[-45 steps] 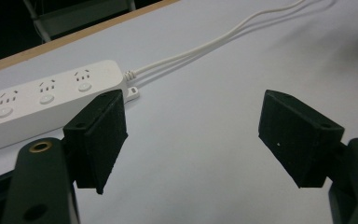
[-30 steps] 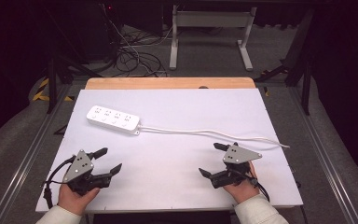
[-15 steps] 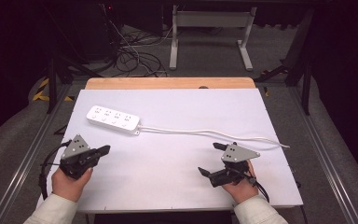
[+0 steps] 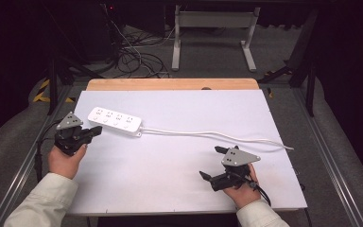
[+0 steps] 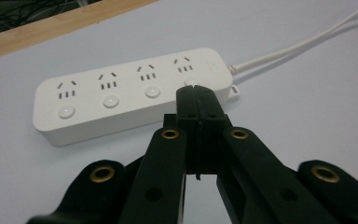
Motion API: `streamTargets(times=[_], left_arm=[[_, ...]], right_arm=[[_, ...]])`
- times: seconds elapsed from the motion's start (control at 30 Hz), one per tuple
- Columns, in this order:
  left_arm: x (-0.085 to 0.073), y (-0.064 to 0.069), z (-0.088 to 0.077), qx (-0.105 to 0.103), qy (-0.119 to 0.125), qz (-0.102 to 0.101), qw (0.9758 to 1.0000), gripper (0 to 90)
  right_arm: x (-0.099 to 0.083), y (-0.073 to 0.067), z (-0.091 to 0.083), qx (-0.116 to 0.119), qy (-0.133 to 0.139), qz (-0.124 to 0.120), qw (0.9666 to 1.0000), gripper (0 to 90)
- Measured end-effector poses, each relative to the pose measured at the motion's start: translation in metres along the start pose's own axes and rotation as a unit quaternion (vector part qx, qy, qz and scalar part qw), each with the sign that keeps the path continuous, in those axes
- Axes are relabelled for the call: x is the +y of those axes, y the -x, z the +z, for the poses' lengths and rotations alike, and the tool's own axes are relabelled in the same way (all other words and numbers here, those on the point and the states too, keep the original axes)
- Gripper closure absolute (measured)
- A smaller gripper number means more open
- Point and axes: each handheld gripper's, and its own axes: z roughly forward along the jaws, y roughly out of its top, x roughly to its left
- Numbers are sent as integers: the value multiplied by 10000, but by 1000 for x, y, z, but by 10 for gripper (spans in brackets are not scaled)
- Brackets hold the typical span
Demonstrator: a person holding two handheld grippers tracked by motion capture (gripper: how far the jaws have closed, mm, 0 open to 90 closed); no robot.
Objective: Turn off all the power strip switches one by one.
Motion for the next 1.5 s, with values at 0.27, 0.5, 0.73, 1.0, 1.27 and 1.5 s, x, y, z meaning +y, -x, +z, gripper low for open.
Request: streamTargets(times=[0.27, 0.5, 0.73, 1.0, 1.27, 1.5], left_arm=[[8, -24, 5, 133, 36, -159, 9998, 900], [14, -39, 8, 136, 16, -117, 9998, 900], [20, -52, 8, 168, 1, -86, 9998, 900], [12, -60, 32, 471, -42, 42, 9989, 900], [5, -69, 54, 635, -215, -104, 9977, 900], [0, -78, 63, 722, -367, -347, 9961, 900]], right_arm=[[-1, -2, -1, -44, -4, 30, 10000, 34], [-1, -3, -1, -55, -23, 29, 10000, 34], [-2, -2, 0, -48, -31, 57, 10000, 34], [1, -2, -4, -108, 56, 3, 9999, 34], [1, -4, -4, -49, 70, -1, 10000, 34], [1, -4, -4, -28, 78, 9, 10000, 34]])
